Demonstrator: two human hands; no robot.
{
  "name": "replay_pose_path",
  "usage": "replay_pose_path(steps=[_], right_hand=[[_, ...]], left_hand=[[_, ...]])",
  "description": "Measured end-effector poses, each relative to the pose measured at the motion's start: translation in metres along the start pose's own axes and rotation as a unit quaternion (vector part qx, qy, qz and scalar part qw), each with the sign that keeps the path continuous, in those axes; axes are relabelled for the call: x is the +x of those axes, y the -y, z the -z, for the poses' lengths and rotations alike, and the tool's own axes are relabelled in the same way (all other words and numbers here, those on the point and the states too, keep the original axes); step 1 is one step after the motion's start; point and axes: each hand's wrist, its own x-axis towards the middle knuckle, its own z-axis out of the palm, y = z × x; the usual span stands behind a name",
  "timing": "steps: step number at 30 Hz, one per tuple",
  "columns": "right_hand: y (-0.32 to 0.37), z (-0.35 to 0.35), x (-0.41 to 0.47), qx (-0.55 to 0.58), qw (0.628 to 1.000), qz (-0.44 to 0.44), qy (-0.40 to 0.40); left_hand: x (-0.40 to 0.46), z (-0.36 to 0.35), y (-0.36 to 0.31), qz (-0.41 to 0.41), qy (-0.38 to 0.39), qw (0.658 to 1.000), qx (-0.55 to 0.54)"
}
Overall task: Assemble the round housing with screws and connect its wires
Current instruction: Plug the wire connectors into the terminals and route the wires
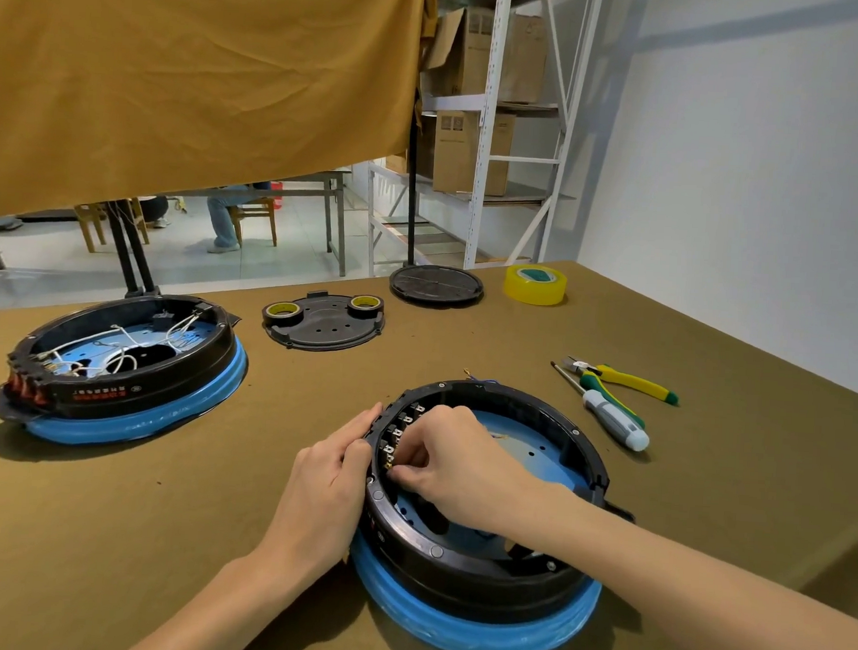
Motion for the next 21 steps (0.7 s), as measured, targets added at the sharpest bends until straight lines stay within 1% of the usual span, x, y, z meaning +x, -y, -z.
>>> replay_pose_path(steps=[17,21], right_hand=[[0.0076,-0.0013,0.0019,-0.019,0.998,-0.047,0.021],[0.0026,0.0032,-0.0009,0.007,0.999,-0.04,0.028]], left_hand=[[-0.0026,-0.0021,-0.0046,0.011,0.002,1.0,0.007],[-0.0024,-0.0005,-0.0047,0.008,0.006,1.0,0.009]])
